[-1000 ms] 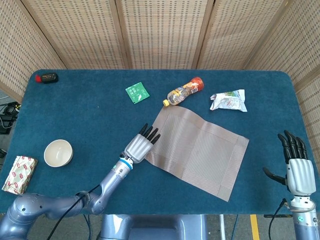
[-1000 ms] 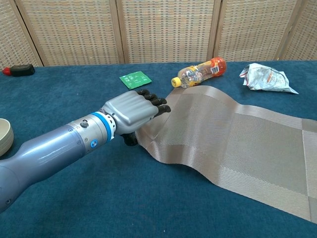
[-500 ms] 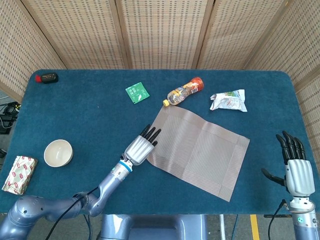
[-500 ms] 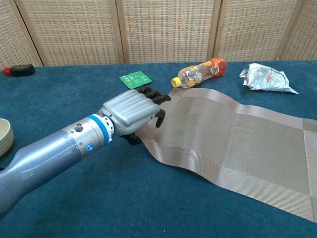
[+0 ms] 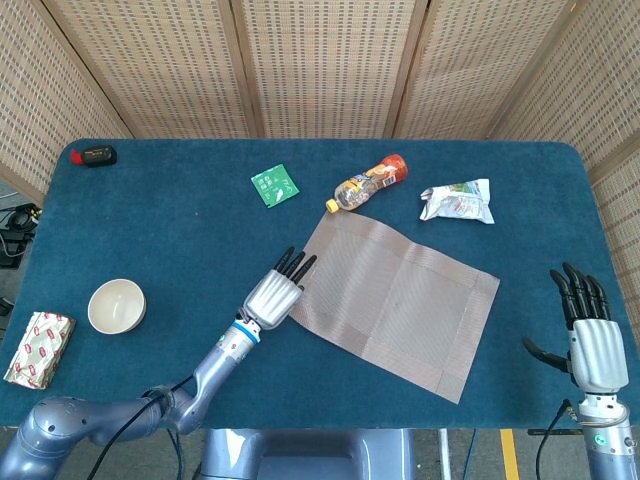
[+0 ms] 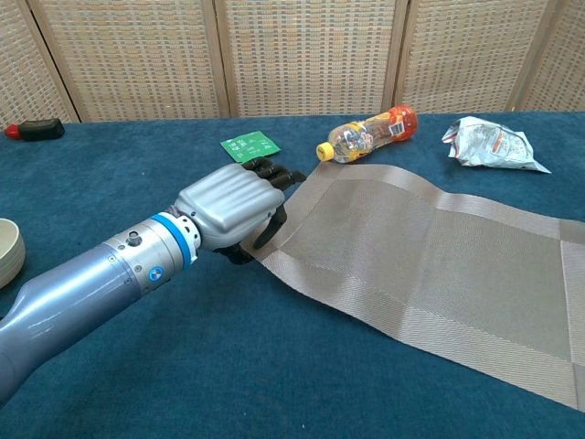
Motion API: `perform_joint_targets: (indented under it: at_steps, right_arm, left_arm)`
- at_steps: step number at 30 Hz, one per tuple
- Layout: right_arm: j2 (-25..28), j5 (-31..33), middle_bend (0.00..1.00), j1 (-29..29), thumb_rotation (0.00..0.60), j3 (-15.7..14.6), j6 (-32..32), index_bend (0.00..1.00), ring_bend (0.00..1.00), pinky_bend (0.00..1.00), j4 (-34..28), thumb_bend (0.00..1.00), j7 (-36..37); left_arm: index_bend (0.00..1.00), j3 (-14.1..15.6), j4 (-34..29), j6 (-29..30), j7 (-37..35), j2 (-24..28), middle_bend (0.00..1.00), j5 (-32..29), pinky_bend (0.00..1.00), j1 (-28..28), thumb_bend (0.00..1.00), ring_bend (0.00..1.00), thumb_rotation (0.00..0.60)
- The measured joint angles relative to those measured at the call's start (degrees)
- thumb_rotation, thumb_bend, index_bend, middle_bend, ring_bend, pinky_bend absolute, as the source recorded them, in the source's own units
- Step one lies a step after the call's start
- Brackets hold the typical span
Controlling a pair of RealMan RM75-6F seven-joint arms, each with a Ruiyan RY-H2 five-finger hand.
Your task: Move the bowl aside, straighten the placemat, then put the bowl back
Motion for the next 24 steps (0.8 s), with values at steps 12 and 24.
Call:
perform_joint_targets:
  at_steps: [12,24]
  right_arm:
    - [0.03,-1.57,0.00,-0.19,0.600,-0.85,0.58,0.03,0.00,0.00,-0.75,0.19,-0.96]
    - [0.19,-3.55,0.00,-0.74,0.600,-1.74,2.08,0.04,0.00,0.00,-1.89,0.19,-2.12]
  left_arm:
    - [0.65,2.37,-5.01,3.06,-1.84,5.47,0.00,2.44,0.00,4.15,0.53,0.00,0.600]
    - [0.66,5.48,-16.11,6.52,0.05,12.47,0.00,5.60,0.00,7.86,0.55,0.00,0.600]
